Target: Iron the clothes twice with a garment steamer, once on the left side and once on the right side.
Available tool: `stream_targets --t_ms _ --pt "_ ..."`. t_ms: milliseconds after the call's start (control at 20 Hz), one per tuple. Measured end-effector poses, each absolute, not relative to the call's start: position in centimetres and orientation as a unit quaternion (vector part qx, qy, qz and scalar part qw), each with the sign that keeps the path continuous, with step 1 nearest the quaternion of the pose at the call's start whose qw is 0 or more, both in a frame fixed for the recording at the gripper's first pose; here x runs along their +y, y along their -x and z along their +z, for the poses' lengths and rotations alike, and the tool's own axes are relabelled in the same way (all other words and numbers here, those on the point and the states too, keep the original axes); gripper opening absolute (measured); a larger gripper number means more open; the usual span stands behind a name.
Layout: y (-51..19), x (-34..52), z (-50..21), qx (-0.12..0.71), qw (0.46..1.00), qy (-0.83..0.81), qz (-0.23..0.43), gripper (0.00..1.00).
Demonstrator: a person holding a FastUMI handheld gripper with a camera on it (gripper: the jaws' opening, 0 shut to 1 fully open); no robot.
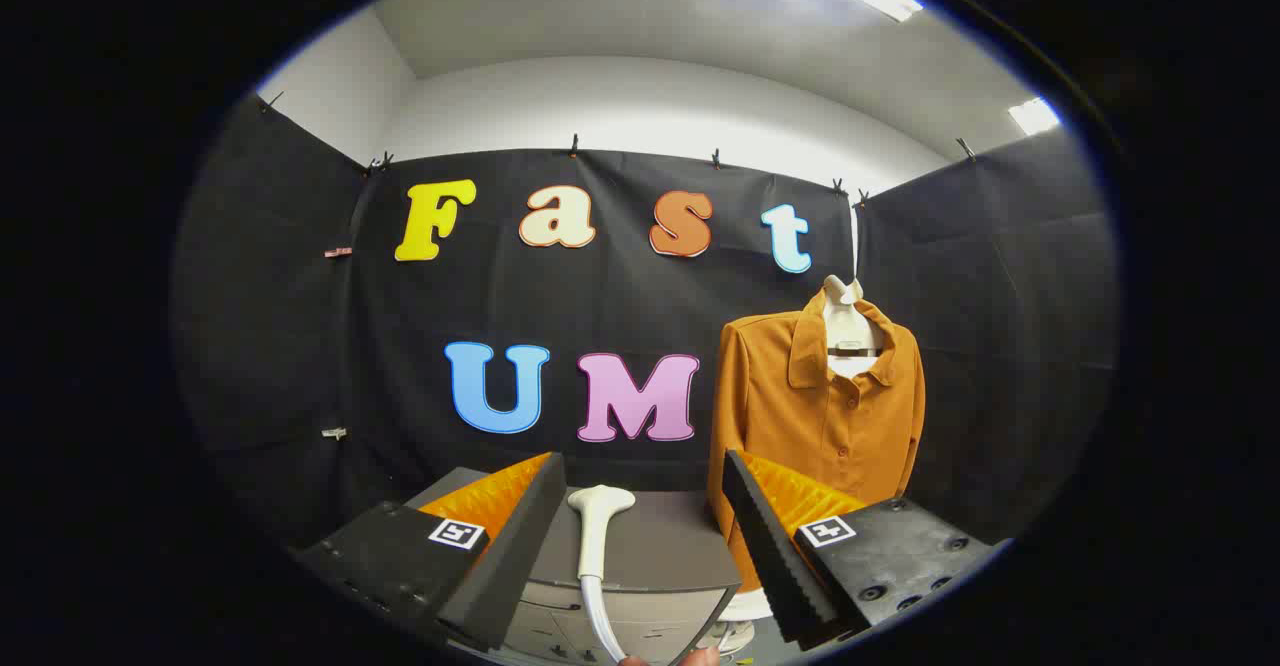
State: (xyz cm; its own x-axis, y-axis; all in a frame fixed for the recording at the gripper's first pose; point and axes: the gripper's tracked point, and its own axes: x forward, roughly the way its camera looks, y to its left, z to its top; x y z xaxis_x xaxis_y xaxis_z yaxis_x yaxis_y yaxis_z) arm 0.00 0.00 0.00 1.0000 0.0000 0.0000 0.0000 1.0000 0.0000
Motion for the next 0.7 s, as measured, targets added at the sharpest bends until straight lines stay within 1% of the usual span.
stream_targets --t_ms 700 --pt "1.1 1.8 -0.3 -0.004 1.0 0.007 0.006 0.98"
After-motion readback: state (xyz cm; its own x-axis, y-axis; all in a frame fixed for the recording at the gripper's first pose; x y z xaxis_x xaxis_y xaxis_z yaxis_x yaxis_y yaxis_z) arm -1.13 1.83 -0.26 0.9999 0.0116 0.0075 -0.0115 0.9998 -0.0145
